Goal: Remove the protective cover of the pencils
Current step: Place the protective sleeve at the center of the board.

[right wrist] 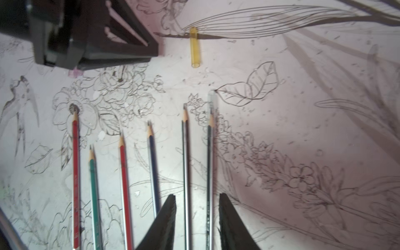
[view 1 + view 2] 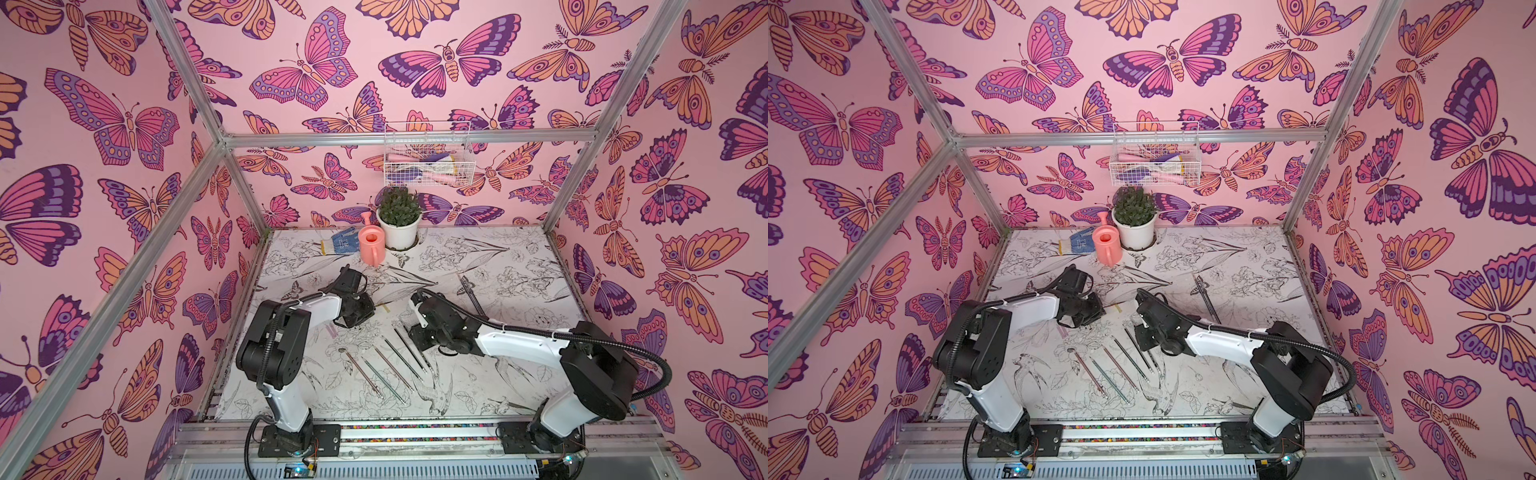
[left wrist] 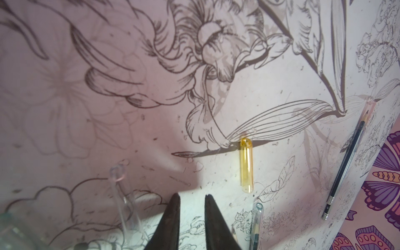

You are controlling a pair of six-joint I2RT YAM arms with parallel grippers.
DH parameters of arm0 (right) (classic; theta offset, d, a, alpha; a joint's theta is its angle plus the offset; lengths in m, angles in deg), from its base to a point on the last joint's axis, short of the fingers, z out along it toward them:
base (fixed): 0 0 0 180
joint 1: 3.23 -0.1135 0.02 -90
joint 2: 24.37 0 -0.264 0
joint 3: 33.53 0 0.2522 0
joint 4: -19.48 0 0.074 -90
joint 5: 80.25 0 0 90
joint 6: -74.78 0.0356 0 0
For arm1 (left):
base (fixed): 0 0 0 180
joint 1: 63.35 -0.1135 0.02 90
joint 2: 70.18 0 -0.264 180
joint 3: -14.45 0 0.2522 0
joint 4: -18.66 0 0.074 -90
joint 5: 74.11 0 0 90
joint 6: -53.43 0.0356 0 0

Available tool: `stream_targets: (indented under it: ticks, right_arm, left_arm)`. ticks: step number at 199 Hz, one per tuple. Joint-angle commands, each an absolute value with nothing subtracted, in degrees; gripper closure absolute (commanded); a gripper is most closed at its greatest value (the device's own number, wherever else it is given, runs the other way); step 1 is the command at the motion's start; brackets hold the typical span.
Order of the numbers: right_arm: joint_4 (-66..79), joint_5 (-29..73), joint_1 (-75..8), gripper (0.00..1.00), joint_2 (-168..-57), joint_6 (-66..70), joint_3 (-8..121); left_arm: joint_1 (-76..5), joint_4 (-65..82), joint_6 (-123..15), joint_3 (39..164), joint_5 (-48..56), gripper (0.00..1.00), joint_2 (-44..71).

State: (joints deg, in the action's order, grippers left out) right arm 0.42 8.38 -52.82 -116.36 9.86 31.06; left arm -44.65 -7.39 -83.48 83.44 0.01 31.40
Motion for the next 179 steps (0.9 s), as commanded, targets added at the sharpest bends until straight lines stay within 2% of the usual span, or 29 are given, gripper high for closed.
stream_targets:
  ticks: [1,27,124,179]
  right_arm:
    - [-2.4,6.7,-51.1,0.65,-118.1,10.4,32.9]
    - [-4.8,6.6,-50.4,0.69,-120.8,10.0,36.4]
    - [-8.3,1.6,-56.3,0.67,-122.9,7.8,35.0]
    - [-9.7,0.7,-57.3,0.70,-127.0,8.1,36.4]
  left_arm:
    - [-44.1,-10.9,-83.2,83.1,-0.1,0.76,29.6]
    - [-43.6,-11.0,-83.1,82.9,0.3,0.76,28.2]
    - [-41.9,-10.0,-83.1,80.7,2.5,0.76,21.4]
    - [-41.9,-7.9,-83.2,78.6,2.4,0.75,17.9]
